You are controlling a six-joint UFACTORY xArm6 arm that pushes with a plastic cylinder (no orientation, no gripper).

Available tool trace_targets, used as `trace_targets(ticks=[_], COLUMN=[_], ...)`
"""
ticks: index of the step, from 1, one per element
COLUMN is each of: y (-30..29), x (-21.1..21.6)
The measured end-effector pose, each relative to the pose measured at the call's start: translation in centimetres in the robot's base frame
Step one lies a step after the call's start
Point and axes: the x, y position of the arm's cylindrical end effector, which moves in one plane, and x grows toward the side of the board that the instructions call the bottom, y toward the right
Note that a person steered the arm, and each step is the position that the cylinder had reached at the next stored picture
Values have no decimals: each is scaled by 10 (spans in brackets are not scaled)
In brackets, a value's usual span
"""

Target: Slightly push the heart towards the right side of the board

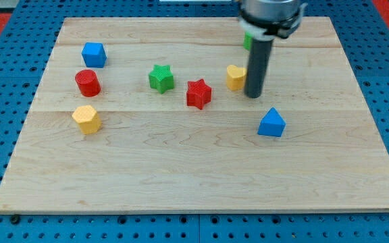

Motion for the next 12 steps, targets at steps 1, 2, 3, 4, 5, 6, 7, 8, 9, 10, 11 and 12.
trace_targets(ticks=[1,2,3,4,5,6,7,8,9,10,11,12], y=[52,-12,-92,-97,-96,-76,-28,-38,-20,-6,63,137], x=[-28,-80,-80,-49,-23,-19,-20,-19,6,31,28,-21])
